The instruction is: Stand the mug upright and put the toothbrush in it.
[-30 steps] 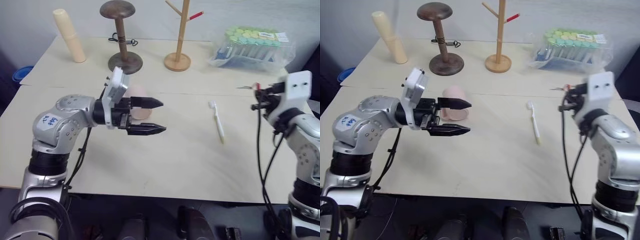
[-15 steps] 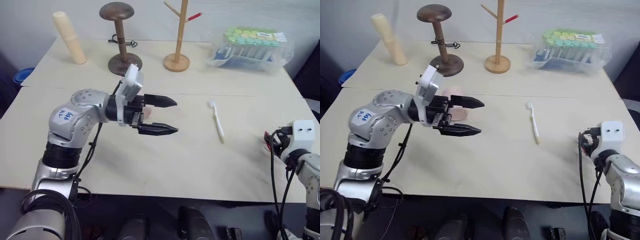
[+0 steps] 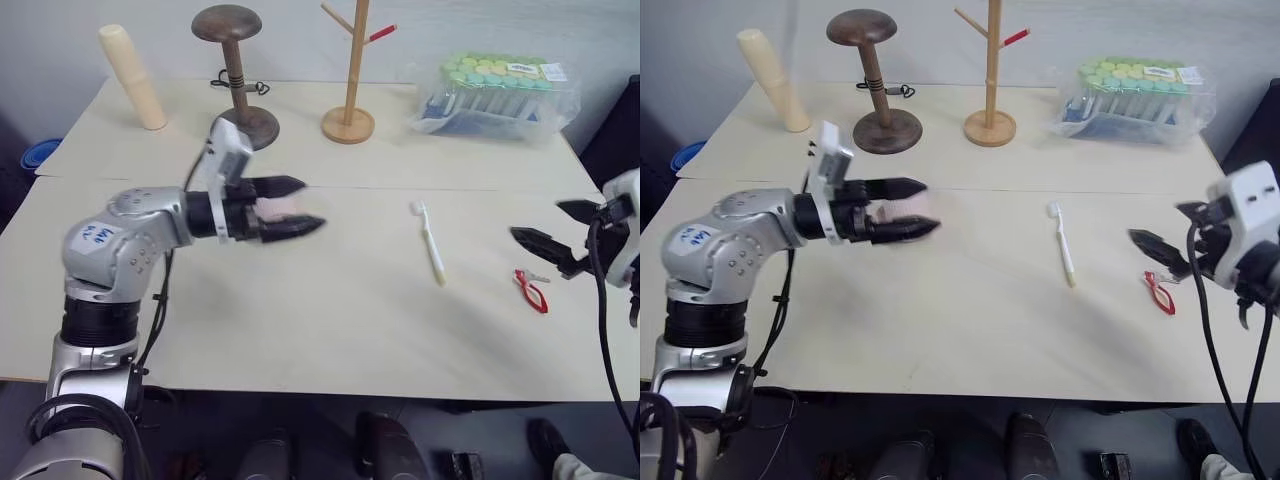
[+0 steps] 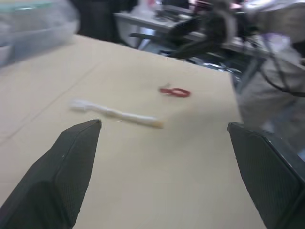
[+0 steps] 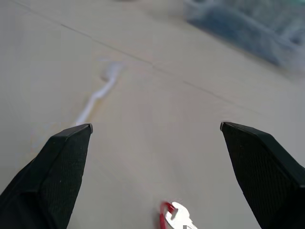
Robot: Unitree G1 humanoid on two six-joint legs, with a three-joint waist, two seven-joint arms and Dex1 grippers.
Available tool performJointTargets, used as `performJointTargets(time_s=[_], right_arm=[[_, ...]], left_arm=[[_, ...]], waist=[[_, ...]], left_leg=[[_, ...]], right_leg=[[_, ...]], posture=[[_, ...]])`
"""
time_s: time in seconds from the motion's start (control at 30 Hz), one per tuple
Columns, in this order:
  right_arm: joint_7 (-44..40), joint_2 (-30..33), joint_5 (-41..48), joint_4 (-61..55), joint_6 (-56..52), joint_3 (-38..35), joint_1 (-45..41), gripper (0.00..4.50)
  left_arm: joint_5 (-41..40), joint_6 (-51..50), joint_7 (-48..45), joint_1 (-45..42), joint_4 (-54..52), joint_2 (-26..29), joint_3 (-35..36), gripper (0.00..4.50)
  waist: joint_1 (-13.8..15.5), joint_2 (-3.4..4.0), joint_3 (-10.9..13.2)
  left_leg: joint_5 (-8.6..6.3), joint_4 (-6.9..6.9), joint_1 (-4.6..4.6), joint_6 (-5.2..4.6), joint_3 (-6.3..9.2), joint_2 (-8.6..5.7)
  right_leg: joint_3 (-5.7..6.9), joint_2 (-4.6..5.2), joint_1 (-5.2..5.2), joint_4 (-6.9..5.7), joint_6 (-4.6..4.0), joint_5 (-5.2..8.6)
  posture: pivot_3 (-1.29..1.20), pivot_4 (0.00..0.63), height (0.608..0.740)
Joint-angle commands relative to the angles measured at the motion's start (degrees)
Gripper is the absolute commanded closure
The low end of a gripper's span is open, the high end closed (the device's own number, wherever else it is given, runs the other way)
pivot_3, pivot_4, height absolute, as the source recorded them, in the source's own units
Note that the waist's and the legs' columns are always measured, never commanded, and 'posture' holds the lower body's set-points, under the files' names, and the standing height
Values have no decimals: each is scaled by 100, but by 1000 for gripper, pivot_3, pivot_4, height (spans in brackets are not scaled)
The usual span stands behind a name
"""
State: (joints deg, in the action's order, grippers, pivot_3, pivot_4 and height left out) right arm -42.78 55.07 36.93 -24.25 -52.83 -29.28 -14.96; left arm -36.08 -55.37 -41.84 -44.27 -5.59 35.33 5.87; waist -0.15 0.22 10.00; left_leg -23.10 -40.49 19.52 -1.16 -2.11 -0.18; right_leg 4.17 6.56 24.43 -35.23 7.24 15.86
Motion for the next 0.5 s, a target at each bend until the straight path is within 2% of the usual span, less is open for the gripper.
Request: performJointTargets(time_s=[0.03,0.13,0.27,0.37,0.5], right_arm=[[-499,167,796,-709,-142,397,-293,19],[-587,188,1215,-976,-266,769,-648,19],[-606,133,1621,-1110,-294,1103,-1145,19],[-534,110,1591,-1046,-220,1301,-1370,19],[-435,74,1607,-918,-207,1337,-1476,19]], left_arm=[[237,-1196,1355,-19,174,-19,698,0],[507,-2142,2386,-262,545,-346,1266,0],[763,-2546,3100,-831,1543,-733,1859,0],[995,-2451,3348,-1304,2498,-817,1933,0],[1181,-2051,3167,-1814,3643,-857,1605,0]], waist=[[9,-7,4],[78,-12,7],[174,-16,9],[189,-23,9],[163,-24,9]], left_leg=[[0,0,2,0,4,0],[0,-4,11,0,14,-6],[-1,-52,60,0,46,-10],[-1,-64,80,0,71,-28],[0,-56,81,1,76,-47]], right_leg=[[4,0,0,1,0,0],[11,8,0,3,1,0],[44,9,11,8,9,-5],[75,13,7,15,11,-8],[87,15,6,17,11,-8]], posture=[[0,150,740],[0,150,740],[0,150,740],[0,150,740],[0,150,740]])
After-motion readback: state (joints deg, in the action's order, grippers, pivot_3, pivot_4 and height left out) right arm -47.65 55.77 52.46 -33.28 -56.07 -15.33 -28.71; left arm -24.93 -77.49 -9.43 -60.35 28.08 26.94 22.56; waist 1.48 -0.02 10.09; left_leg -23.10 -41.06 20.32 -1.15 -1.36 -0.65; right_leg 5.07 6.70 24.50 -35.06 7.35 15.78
